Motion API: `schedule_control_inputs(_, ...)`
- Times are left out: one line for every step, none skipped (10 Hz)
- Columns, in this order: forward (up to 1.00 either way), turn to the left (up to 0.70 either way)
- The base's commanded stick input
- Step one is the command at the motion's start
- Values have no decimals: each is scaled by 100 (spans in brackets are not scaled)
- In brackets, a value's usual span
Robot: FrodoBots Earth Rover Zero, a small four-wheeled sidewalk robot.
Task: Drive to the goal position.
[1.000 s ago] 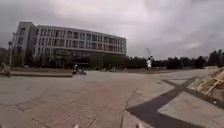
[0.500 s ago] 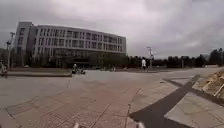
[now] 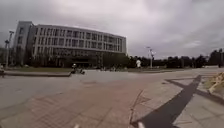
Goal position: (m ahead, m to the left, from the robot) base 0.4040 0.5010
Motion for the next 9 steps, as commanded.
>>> schedule_control_inputs(45,0)
schedule_control_inputs(45,0)
schedule_control_inputs(45,0)
schedule_control_inputs(45,0)
schedule_control_inputs(45,0)
schedule_control_inputs(45,0)
schedule_control_inputs(45,0)
schedule_control_inputs(45,0)
schedule_control_inputs(45,0)
